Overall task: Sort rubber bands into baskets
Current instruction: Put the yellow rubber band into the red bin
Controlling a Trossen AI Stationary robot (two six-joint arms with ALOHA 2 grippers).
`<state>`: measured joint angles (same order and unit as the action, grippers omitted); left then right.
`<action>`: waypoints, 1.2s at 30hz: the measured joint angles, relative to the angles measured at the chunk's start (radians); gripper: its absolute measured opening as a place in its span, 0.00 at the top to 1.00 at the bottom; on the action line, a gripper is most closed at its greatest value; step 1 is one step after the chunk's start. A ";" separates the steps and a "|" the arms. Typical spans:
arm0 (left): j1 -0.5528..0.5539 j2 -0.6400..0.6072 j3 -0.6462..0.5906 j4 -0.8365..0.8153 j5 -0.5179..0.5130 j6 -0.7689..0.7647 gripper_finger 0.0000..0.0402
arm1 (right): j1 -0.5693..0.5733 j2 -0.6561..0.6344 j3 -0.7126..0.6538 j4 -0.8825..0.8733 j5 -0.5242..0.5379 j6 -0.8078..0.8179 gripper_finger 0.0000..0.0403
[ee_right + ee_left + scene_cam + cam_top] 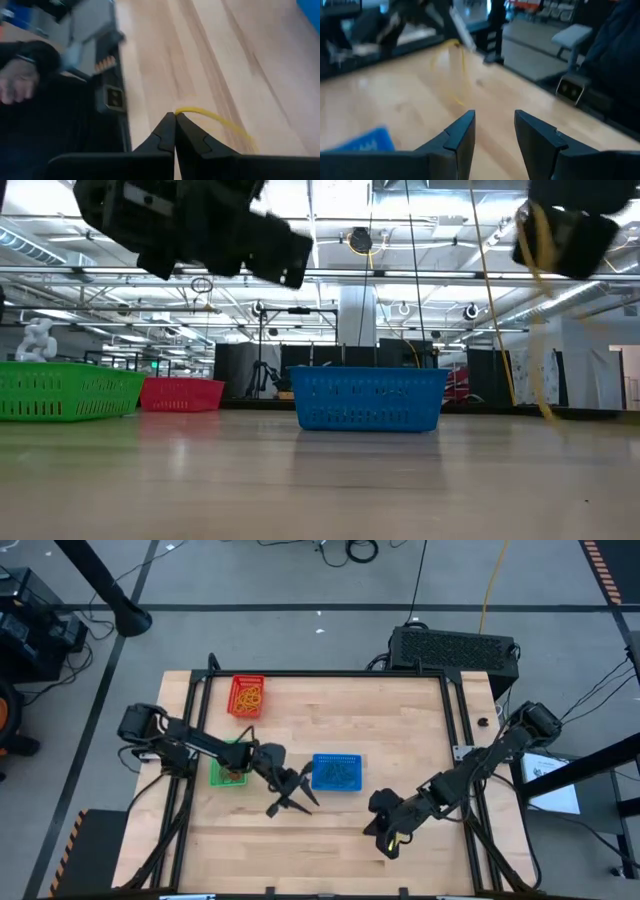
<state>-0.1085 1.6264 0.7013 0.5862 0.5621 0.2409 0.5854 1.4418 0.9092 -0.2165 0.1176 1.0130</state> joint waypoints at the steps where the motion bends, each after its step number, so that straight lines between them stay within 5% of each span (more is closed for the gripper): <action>1: -0.013 0.008 0.000 0.041 0.000 0.000 0.64 | 0.000 0.000 0.000 0.034 0.014 -0.030 1.00; 10: -0.099 0.022 0.001 0.214 -0.122 -0.093 0.64 | -0.003 0.000 0.000 0.313 0.120 -0.323 1.00; 18: -0.121 0.022 0.004 0.210 -0.217 -0.124 0.62 | -0.033 0.000 0.000 0.465 0.171 -0.508 1.00; 30: -0.136 0.046 0.044 0.194 -0.388 -0.131 0.28 | -0.100 0.000 0.000 0.466 0.195 -0.577 1.00; 36: -0.135 0.066 0.067 0.202 -0.456 -0.189 0.23 | -0.131 0.000 0.000 0.465 0.195 -0.599 1.00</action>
<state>-0.2436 1.6925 0.7682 0.7879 0.1061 0.0515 0.4548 1.4418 0.9096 0.2489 0.3129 0.4143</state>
